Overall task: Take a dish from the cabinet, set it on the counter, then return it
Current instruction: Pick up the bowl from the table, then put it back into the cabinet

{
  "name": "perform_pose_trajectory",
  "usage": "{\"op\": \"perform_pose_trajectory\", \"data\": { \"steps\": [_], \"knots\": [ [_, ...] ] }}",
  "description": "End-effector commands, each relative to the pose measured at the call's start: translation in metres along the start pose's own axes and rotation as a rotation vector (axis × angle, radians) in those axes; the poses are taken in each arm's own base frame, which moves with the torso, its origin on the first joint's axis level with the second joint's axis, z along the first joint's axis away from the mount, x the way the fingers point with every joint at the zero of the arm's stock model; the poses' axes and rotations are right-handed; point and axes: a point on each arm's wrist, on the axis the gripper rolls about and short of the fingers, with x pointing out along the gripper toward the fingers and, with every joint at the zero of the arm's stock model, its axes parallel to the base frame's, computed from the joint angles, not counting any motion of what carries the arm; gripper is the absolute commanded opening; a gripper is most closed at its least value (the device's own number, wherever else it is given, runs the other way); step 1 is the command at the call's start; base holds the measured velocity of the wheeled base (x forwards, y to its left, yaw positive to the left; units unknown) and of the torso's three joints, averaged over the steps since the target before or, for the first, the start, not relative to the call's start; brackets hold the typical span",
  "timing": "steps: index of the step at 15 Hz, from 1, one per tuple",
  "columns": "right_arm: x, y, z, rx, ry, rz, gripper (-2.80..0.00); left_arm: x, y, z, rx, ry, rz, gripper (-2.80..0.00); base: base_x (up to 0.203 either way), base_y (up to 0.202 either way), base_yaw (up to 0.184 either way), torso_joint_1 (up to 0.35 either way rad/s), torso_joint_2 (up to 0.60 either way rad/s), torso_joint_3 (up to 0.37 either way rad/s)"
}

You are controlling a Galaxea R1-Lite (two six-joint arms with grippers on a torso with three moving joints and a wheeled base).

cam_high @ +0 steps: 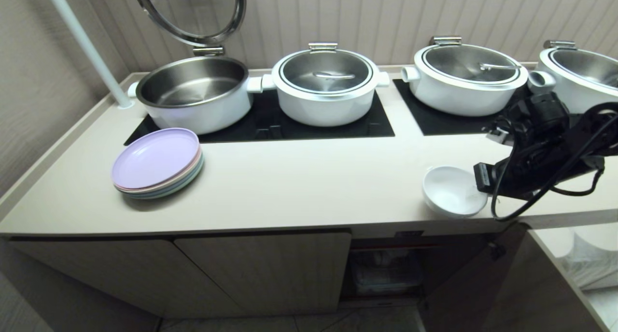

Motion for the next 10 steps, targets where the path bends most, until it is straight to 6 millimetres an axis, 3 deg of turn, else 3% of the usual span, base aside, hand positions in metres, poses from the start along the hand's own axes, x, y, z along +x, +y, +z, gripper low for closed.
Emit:
{"op": "perform_pose_trajectory", "data": {
  "steps": [1,10],
  "knots": [
    [-0.013,0.001,-0.011,0.001,0.003,0.012,-2.80,0.000,0.000,0.000,-0.001,-0.001,0.000,-2.80,0.000,0.000,0.000,0.000,0.00,0.000],
    [-0.059,0.000,-0.068,0.011,0.022,0.035,-2.80,0.000,0.000,0.000,-0.001,-0.001,0.000,-2.80,0.000,0.000,0.000,0.000,0.00,0.000]
  ]
}}
